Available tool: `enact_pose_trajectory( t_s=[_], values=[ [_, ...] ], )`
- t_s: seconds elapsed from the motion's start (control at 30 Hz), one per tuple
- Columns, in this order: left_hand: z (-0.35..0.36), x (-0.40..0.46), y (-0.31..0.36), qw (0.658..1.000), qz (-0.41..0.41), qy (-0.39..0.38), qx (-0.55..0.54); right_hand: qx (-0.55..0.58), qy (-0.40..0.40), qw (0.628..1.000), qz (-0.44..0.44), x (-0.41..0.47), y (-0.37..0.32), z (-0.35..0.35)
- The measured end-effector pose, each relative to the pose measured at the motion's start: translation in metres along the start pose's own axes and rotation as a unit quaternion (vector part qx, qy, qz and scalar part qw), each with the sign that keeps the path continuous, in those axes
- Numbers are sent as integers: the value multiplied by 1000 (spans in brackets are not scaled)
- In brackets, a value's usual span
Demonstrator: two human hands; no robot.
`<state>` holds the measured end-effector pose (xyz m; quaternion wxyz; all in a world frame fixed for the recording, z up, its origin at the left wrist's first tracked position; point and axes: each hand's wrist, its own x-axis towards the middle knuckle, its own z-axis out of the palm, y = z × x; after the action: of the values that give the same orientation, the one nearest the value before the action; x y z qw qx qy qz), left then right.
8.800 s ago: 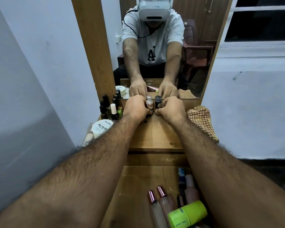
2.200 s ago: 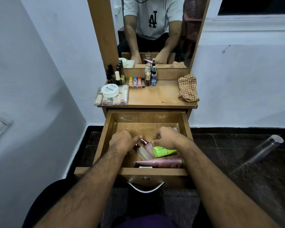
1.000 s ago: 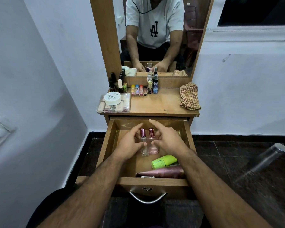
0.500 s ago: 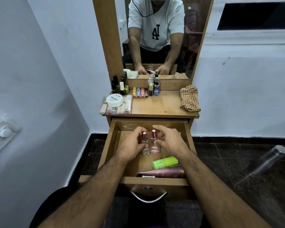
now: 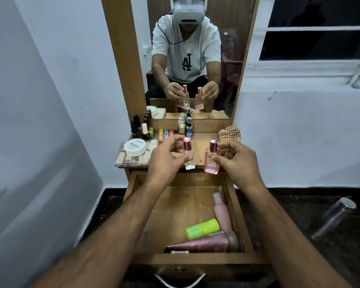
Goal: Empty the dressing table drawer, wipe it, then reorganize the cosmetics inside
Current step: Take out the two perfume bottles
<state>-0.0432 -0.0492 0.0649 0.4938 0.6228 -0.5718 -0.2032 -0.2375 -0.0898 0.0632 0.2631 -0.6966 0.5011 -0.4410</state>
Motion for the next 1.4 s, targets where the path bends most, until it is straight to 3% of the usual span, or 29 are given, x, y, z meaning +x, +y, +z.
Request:
enact_pose_trajectory(
  t_s=[0.27, 0.43, 0.63, 1.2, 1.4],
  values=[
    [33, 102, 28, 993, 57, -30, 102, -29, 41, 999, 14, 102, 3, -7],
    [54, 148, 35, 960, 136, -59, 239, -34, 23, 999, 11, 144, 17, -1],
    [57, 166, 24, 926, 143, -75, 341, -45, -19, 999, 0, 163, 34, 10],
    [62, 171, 13, 890, 106, -37, 441, -70, -39, 997, 20, 167, 41, 21],
    [63, 171, 11, 899, 111, -28, 422, -69, -37, 997, 14, 165, 43, 20]
  ],
)
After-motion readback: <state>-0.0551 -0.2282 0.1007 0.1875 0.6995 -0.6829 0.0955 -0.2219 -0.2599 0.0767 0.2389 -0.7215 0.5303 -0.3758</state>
